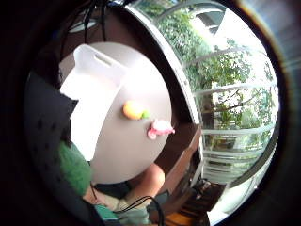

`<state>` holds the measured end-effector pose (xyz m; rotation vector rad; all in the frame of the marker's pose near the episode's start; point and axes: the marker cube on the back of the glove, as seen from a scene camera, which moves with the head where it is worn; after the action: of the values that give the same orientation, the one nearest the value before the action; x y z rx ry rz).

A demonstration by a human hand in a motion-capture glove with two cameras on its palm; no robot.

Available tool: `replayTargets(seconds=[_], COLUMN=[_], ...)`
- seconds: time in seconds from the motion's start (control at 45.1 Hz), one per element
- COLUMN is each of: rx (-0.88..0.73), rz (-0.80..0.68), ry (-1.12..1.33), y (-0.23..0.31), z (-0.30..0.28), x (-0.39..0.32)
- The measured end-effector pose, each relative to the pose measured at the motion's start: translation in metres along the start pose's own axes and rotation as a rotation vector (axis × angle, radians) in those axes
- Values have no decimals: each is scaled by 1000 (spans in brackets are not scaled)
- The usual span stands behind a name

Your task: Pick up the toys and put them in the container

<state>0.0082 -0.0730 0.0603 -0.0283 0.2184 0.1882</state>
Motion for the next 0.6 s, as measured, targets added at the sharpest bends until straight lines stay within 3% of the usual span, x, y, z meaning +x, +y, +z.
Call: replayTargets(seconds=[0.2, 0.422, 0.599], rx=[-128, -353, -319], rz=[-26, -6, 7], ry=[82, -138, -76], y=[-25, -22, 0], z=[48, 71, 49], x=[-30, -38, 13])
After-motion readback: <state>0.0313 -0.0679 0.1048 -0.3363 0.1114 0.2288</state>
